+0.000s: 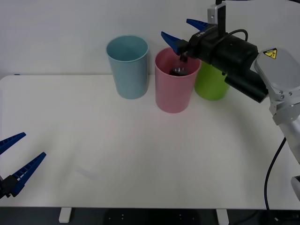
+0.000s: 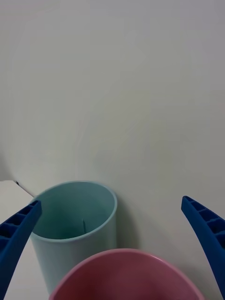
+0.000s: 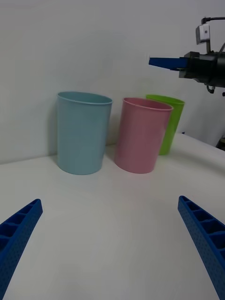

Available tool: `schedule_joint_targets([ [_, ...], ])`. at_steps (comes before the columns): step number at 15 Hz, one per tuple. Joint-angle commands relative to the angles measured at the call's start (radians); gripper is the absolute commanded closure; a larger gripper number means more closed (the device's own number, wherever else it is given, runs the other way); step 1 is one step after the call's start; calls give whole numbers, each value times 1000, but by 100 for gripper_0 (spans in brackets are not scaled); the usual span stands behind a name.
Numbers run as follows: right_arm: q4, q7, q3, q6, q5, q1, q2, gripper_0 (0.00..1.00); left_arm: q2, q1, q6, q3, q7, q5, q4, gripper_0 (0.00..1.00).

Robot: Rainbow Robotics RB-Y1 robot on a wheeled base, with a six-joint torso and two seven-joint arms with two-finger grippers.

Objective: Grasp the object on the table and drop it into the matching bin: aluminum can to the light blue bin, PET bottle to the pink bin.

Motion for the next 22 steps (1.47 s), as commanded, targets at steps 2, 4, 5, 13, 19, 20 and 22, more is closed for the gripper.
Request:
schedule_joint_targets([
  [2, -134, 2, -8, 0, -41, 100, -41, 0, 0, 0, 0, 0, 0, 0, 0, 0],
  [4, -226, 2, -9, 0, -82, 172, -79, 0, 0, 0, 0, 0, 0, 0, 0, 0],
  [5, -268, 2, -9, 0, -102, 202, -98, 0, 0, 0, 0, 0, 0, 0, 0, 0],
  [13, -556, 45, -146, -140, -214, 520, -194, 0, 0, 0, 0, 0, 0, 0, 0, 0],
  [19, -575, 249, -299, -335, -277, 707, -193, 0, 0, 0, 0, 0, 0, 0, 0, 0],
  [20, -576, 281, -327, -375, -283, 742, -193, 0, 0, 0, 0, 0, 0, 0, 0, 0],
  [22, -576, 324, -366, -428, -283, 795, -194, 0, 0, 0, 0, 0, 0, 0, 0, 0],
])
